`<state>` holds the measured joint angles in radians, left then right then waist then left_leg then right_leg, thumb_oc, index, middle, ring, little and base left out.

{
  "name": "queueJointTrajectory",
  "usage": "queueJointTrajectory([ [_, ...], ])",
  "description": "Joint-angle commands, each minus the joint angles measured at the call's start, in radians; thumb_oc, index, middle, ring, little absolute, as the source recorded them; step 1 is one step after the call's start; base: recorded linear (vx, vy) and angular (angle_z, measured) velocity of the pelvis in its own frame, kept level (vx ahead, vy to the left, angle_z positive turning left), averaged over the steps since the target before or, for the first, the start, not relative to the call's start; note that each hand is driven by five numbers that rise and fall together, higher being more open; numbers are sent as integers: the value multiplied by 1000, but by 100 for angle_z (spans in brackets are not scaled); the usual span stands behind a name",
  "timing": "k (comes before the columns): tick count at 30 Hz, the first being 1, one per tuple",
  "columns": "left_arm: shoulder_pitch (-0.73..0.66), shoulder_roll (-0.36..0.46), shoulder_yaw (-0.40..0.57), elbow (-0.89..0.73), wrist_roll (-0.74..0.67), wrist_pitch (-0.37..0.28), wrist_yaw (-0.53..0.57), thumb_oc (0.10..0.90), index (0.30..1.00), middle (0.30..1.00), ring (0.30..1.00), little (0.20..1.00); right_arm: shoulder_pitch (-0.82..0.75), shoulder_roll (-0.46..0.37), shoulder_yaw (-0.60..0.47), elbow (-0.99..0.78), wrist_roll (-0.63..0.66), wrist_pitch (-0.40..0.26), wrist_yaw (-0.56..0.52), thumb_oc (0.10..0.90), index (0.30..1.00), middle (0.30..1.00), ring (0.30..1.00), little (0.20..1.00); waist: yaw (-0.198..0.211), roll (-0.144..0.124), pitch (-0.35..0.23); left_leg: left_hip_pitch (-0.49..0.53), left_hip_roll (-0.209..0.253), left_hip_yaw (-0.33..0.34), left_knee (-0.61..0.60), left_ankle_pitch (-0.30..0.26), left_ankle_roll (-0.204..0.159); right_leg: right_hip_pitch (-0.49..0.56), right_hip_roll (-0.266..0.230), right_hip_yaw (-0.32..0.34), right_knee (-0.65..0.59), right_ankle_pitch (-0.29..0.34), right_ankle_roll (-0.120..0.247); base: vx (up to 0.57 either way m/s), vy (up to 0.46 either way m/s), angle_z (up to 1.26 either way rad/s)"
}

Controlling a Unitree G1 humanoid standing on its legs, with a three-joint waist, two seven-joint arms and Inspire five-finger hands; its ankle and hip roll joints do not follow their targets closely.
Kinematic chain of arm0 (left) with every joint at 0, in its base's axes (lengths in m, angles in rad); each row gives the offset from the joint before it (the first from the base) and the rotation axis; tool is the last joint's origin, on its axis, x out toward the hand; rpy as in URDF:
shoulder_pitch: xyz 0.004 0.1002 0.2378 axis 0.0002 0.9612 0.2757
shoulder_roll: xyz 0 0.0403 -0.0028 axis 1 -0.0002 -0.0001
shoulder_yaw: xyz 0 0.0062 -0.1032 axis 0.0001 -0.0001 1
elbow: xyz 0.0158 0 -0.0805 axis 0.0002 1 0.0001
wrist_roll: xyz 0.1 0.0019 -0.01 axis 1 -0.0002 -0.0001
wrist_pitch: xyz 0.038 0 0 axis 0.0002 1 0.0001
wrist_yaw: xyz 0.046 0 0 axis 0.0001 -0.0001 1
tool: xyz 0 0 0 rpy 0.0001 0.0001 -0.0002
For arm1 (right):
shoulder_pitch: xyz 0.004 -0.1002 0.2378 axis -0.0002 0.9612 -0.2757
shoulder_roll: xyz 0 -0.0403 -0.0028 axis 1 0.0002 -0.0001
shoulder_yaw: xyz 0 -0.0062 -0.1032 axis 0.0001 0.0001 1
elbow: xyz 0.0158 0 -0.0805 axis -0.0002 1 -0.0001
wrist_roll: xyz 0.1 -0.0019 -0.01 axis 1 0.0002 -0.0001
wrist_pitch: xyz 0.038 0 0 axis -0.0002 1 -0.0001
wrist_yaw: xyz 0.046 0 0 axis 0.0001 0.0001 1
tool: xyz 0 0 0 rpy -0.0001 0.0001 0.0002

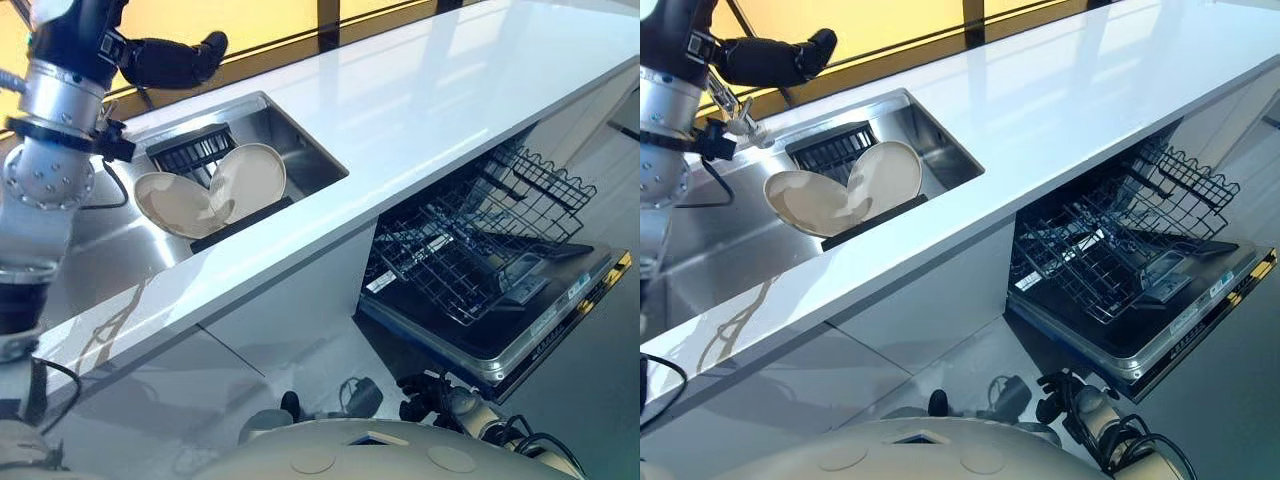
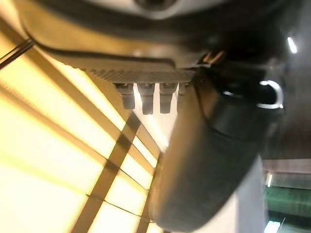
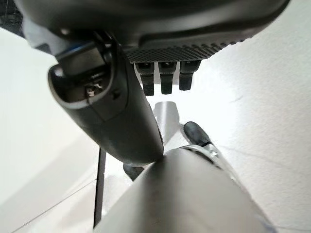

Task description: Pick up plates and place into dishwasher.

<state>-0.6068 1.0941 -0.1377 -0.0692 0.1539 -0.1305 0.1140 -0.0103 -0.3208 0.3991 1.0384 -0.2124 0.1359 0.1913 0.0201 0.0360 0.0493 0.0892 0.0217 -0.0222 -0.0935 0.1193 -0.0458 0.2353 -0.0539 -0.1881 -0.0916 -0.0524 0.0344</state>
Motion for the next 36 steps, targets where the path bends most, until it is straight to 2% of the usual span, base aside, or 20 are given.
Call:
queueJointTrajectory([
  [1,-242,107,-60,103,121,-52,5,800,900,900,900,900,-30,-35,40,-12,29,16,21,800,900,900,900,900,-15,10,-16,73,-66,82,6,-160,58,-74,48,26,64,-6,16,80,76,-10],
  [2,-315,140,-135,138,159,-61,-24,800,900,900,900,900,-35,-41,40,0,33,14,23,800,900,900,900,900,-20,17,-17,77,-69,87,6,-164,60,-73,44,27,64,-4,20,74,71,-9],
  [4,-371,158,-194,164,182,-77,-59,800,900,900,900,900,-37,-42,35,9,33,13,25,800,900,900,900,900,-22,19,-17,81,-71,91,6,-167,62,-72,42,29,65,-3,23,54,55,-6],
  [7,-493,196,-358,218,219,-111,-173,800,900,900,900,900,-40,-48,30,30,45,11,26,800,900,900,900,900,-33,30,-15,91,-80,99,6,-174,69,-71,37,38,66,1,33,65,76,-6],
  [10,-537,202,-445,236,234,-134,-278,800,900,900,900,900,-36,-51,18,40,56,11,24,800,900,900,900,900,-43,34,-10,98,-84,108,6,-179,74,-72,33,46,67,5,42,58,70,-18],
  [13,-544,199,-479,229,249,-102,-391,800,900,900,900,900,-29,-53,4,50,60,3,17,800,900,900,900,900,-55,37,-5,103,-89,115,6,-184,80,-77,30,58,73,8,49,43,58,-11],
  [17,-540,196,-481,246,240,-45,-407,800,900,900,900,900,-24,-55,-3,57,59,-7,13,800,900,900,900,900,-65,36,0,107,-93,126,6,-187,88,-84,27,71,81,10,56,32,47,-13],
  [20,-550,197,-491,307,262,-43,-379,800,900,900,900,900,-22,-57,-5,59,58,-15,13,800,900,900,900,900,-72,35,2,110,-94,138,8,-190,92,-90,25,82,86,13,61,37,45,-20],
  [23,-583,215,-533,405,281,-75,-354,800,900,900,900,900,-21,-63,-10,59,52,-17,16,800,900,900,900,900,-79,36,3,108,-97,152,15,-194,97,-99,22,93,92,17,67,44,51,-14],
  [29,-608,225,-580,476,300,-71,-369,800,900,900,900,900,-17,-68,-13,49,60,-10,9,800,900,900,900,900,-85,38,15,104,-102,159,25,-199,106,-111,18,104,104,20,74,25,38,-6],
  [36,-592,236,-581,531,300,-94,-412,800,900,900,900,900,-18,-74,-27,43,52,2,10,800,900,900,900,900,-85,39,20,100,-106,164,31,-204,110,-120,14,109,108,25,80,26,32,-8],
])
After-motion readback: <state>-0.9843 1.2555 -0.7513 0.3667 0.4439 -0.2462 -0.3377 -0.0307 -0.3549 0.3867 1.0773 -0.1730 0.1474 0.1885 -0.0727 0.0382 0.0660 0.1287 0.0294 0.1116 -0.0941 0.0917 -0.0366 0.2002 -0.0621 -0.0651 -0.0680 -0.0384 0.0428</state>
